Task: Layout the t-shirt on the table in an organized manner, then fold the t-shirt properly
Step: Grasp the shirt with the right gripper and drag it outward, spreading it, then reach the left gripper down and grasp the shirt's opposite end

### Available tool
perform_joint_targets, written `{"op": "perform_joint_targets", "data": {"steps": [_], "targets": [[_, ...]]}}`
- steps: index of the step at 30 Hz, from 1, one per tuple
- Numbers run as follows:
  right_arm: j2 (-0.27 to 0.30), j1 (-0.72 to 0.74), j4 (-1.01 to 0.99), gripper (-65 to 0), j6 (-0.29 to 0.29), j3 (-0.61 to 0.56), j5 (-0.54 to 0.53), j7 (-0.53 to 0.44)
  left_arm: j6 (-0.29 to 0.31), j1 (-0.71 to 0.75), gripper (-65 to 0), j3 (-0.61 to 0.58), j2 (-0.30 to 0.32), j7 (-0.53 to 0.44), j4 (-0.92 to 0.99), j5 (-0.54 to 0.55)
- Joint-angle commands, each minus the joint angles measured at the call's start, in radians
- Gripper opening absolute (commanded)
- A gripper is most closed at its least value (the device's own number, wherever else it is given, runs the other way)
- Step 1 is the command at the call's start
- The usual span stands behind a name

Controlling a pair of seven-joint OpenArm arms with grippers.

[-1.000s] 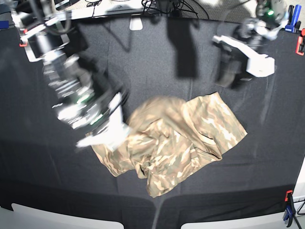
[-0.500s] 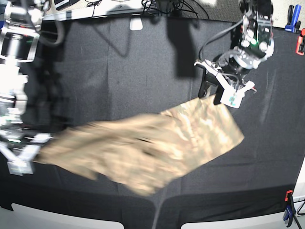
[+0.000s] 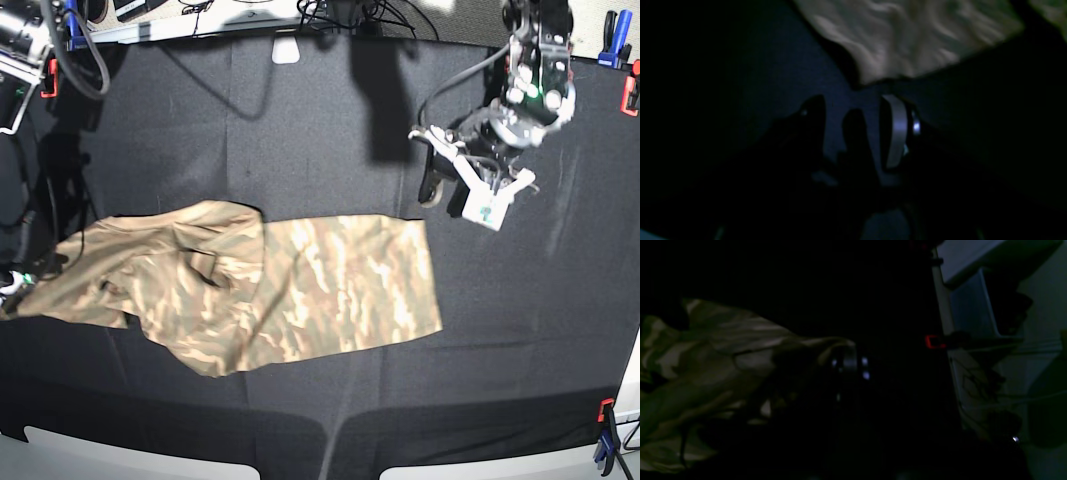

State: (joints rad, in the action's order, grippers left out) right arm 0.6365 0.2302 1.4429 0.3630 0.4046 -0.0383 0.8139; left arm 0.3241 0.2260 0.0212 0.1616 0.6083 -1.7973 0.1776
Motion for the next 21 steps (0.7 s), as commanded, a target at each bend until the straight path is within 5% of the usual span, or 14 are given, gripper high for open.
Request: {"op": "perform_joint_targets", "data": {"steps": [1, 5, 10, 14, 21], "targets": [[0.032, 0.024, 0.019, -65.0, -0.012, 0.018, 0.010, -0.019, -0.010, -0.031, -40.1, 0.002, 0.002, 0.006, -0.015, 0.013], [0.032, 0.024, 0.018, -65.0, -0.012, 0.053, -0.005, 0.000, -0.024, -0.103, -40.1, 0.002, 0.003, 0.102, -0.015, 0.077], [0.032, 0.023, 0.019, -37.2, -0.012, 0.106, -0.026, 0.057, -0.072, -0.157, -40.1, 0.002, 0.003, 0.037, 0.005, 0.116], [0.032, 0.023, 0.019, -35.9, -0.012, 0.145, -0.071, 0.110, -0.071, -0.222, -40.1, 0.002, 0.002, -0.043, 0.115, 0.156], [0.031, 0.021, 0.019, -35.9, -0.011, 0.159, -0.150, 0.156, -0.024, -0.468, -40.1, 0.002, 0.002, -0.048, 0.435, 0.290]]}}
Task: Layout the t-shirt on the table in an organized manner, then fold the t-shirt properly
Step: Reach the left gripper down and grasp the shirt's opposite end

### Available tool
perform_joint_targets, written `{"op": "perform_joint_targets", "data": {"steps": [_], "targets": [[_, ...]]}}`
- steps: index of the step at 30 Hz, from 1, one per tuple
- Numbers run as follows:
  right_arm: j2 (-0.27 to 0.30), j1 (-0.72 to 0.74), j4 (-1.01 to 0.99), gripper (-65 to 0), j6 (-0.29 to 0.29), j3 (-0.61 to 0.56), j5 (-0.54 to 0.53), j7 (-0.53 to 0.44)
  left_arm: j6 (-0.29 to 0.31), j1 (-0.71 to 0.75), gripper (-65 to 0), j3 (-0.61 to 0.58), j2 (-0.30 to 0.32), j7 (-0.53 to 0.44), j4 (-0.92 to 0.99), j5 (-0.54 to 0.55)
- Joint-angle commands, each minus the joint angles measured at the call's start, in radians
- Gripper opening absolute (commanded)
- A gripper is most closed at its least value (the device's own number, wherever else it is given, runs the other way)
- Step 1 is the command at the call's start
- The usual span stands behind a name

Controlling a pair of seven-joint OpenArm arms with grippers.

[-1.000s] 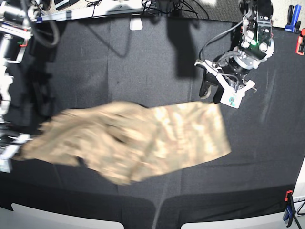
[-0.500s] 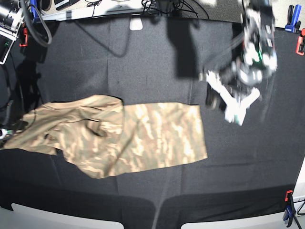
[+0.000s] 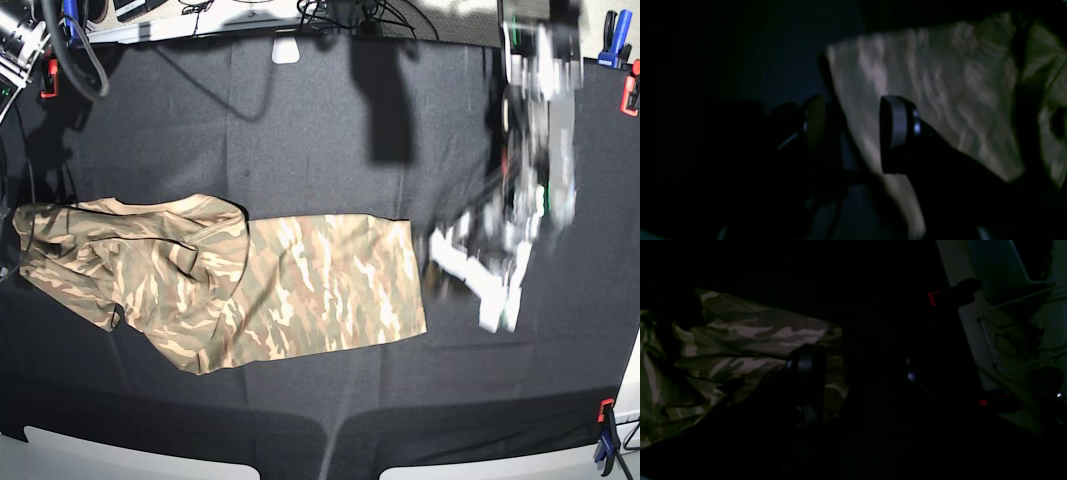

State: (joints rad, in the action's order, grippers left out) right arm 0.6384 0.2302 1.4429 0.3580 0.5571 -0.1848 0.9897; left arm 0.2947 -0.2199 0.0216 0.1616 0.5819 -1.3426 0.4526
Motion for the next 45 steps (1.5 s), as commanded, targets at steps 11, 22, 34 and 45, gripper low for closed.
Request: {"op": "perform_joint_targets", "data": {"steps": [11, 22, 34, 45], "targets": [[-0.013, 0.022, 0.018, -35.9, -0.005, 0.006, -0.003, -0.023, 0.051, -0.425, -40.1, 0.002, -0.006, 0.018, 0.589, 0.028], [-0.043, 0.021, 0.018, -35.9, -0.003, 0.006, -0.003, -0.015, 0.164, -0.511, -40.0, 0.002, -0.098, -0.141, 0.879, -0.082], [-0.048, -0.049, 0.021, -36.0, 0.340, 0.006, -0.872, 0.132, 0.121, -0.512, -40.1, 0.002, -0.114, -0.167, 0.879, -0.121], [-0.048, 0.019, 0.021, -36.0, 0.340, 0.007, -0.977, 0.145, 0.275, -0.517, -65.0, 0.002, -0.114, -0.264, 0.878, -0.119]]}}
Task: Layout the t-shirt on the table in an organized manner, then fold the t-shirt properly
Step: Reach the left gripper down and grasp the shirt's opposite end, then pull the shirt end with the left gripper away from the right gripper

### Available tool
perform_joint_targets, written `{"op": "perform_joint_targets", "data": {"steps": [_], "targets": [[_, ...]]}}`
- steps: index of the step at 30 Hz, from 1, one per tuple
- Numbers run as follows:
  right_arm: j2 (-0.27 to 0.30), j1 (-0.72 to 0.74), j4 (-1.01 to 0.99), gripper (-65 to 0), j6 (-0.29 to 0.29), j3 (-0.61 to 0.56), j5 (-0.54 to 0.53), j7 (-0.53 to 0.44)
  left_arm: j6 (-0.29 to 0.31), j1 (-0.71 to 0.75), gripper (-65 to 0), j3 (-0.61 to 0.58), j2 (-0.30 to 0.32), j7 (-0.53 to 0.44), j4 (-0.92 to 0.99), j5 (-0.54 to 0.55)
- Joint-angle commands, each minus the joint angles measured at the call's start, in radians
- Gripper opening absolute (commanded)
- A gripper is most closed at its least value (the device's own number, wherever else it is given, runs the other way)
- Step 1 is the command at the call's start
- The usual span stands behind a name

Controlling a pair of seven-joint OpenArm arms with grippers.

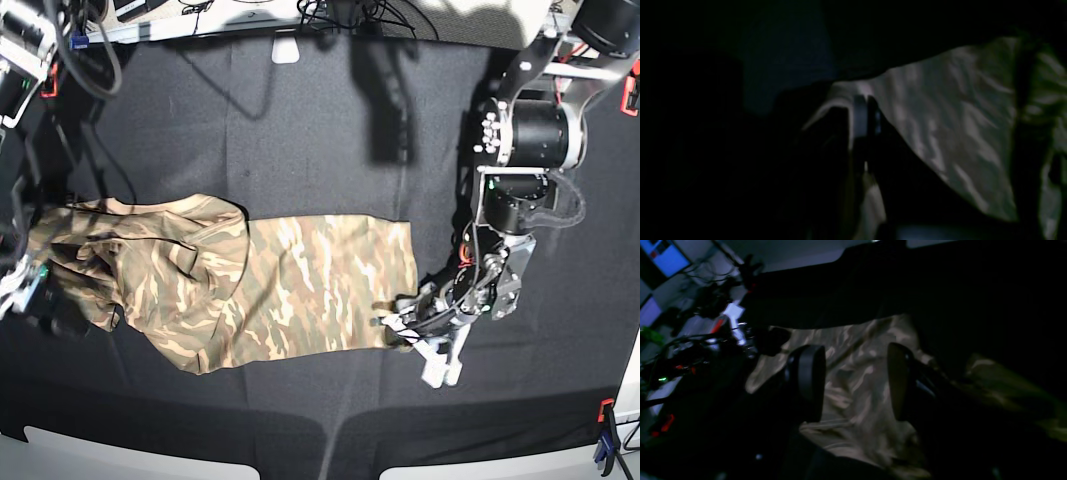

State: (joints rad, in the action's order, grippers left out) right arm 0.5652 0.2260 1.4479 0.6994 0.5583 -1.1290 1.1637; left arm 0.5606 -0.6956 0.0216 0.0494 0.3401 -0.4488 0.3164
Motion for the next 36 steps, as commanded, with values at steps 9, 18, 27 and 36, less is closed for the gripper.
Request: {"op": "perform_joint_targets", "data": {"steps": [9, 18, 27, 36], "targets": [[0.025, 0.051, 0.016, -36.0, -0.001, 0.006, 0.376, -0.172, 0.016, -0.167, -65.0, 0.002, 0.011, -0.019, -0.016, 0.013], [0.025, 0.050, 0.016, -36.0, -0.018, 0.005, 0.545, -0.166, 0.016, -0.433, -65.0, 0.002, 0.106, 0.035, -0.016, -0.146], [0.009, 0.048, 0.016, -36.0, -0.049, 0.005, 0.587, -0.160, 0.008, -0.602, -65.0, 0.002, 0.315, 0.051, -0.016, -0.120], [-0.161, 0.048, 0.016, -36.0, -0.001, -0.045, 0.512, -0.148, 0.009, -0.524, -65.0, 0.002, 0.339, 0.044, -0.016, -0.080]]}}
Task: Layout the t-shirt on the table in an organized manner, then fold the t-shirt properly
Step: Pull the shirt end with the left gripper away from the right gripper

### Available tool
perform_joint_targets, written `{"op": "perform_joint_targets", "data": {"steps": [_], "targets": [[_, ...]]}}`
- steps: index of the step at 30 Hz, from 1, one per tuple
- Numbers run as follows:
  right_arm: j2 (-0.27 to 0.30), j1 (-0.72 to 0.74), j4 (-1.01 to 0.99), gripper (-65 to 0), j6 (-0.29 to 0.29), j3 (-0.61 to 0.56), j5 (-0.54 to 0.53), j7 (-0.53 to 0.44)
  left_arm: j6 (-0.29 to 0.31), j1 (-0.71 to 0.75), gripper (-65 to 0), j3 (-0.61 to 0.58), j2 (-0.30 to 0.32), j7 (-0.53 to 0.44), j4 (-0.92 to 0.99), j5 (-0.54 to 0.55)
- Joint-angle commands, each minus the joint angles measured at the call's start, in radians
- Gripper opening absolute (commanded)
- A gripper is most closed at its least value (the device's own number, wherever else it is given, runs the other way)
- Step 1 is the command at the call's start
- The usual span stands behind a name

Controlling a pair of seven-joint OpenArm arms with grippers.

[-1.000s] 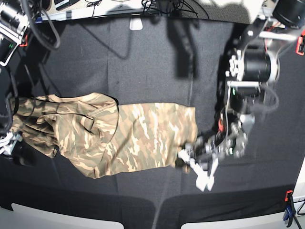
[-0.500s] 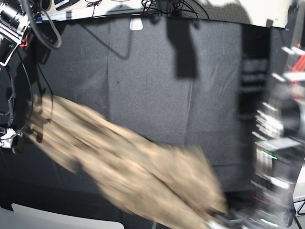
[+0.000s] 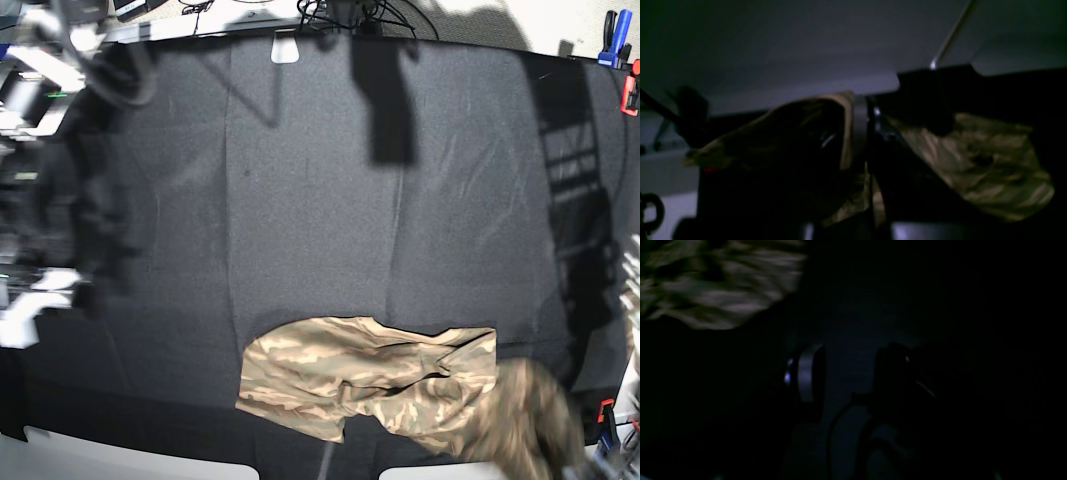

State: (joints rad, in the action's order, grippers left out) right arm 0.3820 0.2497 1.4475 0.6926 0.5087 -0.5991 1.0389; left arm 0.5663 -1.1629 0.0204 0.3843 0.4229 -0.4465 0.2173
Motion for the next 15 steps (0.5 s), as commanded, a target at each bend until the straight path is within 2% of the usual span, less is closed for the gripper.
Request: {"op": "perform_joint_targets", "data": {"steps": [1, 5, 10, 15], "targets": [[0.010, 0.024, 0.016, -36.0, 0.006, -0.019, -0.015, -0.026, 0.003, -0.047, -65.0, 0.003, 0.000, -0.048, -0.018, 0.019], [-0.005, 0.025, 0.016, -36.0, 0.006, -0.159, 0.020, -0.038, 0.003, -0.017, -65.0, 0.003, -0.007, -0.065, -0.018, 0.019], [-0.006, 0.027, 0.016, -36.0, 0.006, -0.352, 0.182, -0.130, 0.003, -0.012, -65.0, 0.003, 0.005, -0.048, -0.018, 0.019], [-0.006, 0.027, 0.016, -36.0, 0.006, -0.434, 0.233, -0.204, 0.003, -0.012, -65.0, 0.003, 0.054, -0.025, -0.018, 0.019]]}}
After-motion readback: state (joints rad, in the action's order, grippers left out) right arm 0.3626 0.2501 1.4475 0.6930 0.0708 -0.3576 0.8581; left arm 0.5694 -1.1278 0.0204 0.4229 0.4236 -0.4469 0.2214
